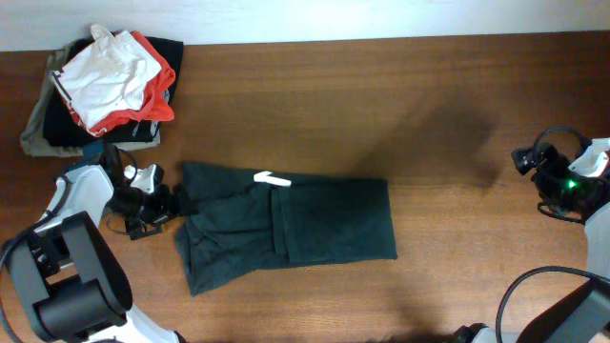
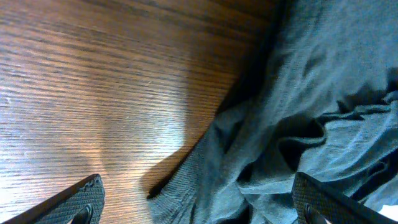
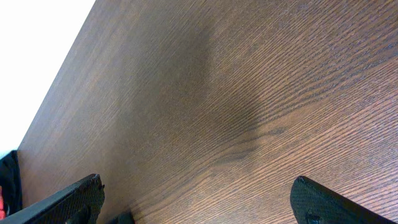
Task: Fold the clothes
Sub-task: 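Grasp the left end of the folded shirt with the left gripper, then lift the left end and fold it rightward with the left gripper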
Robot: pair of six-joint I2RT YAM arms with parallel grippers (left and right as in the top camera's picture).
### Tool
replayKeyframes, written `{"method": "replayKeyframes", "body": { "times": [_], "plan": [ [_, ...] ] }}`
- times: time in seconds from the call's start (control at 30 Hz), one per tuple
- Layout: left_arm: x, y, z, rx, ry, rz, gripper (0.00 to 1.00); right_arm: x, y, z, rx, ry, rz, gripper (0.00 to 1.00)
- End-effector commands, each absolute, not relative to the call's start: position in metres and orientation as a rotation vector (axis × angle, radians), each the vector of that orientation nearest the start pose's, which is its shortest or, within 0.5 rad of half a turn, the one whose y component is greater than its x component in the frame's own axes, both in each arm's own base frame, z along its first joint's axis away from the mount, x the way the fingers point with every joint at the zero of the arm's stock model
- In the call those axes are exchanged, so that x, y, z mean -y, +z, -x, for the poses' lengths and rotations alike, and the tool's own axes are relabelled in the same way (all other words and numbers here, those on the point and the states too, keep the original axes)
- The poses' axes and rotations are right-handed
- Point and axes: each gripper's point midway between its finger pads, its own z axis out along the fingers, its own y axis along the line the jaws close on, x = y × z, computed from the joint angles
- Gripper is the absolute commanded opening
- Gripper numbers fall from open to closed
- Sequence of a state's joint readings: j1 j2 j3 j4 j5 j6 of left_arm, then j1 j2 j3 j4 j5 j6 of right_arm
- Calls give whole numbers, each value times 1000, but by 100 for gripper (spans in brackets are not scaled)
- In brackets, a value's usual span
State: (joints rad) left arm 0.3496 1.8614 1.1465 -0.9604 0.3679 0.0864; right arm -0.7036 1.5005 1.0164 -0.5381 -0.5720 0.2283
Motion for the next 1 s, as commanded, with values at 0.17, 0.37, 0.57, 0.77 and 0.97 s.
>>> {"method": "replayKeyframes", "body": {
  "times": [0.17, 0.37, 0.57, 0.77, 0.97],
  "plan": [
    [-27, -10, -268, -3123, -699, 450, 96, 166, 131, -335, -2262, 513, -905, 99],
    [-8, -10, -267, -3082, -837, 440, 96, 166, 131, -335, -2262, 513, -905, 99],
    [21, -3, -271, -3063, -952, 351, 96, 166, 131, -335, -2262, 513, -905, 99],
    [32, -4, -273, -3074, -943, 284, 96, 166, 131, -335, -2262, 513, -905, 99],
    [20, -12, -276, -3099, -818, 317, 73, 166, 131, -335, -2262, 513, -905, 99]
  ]
}}
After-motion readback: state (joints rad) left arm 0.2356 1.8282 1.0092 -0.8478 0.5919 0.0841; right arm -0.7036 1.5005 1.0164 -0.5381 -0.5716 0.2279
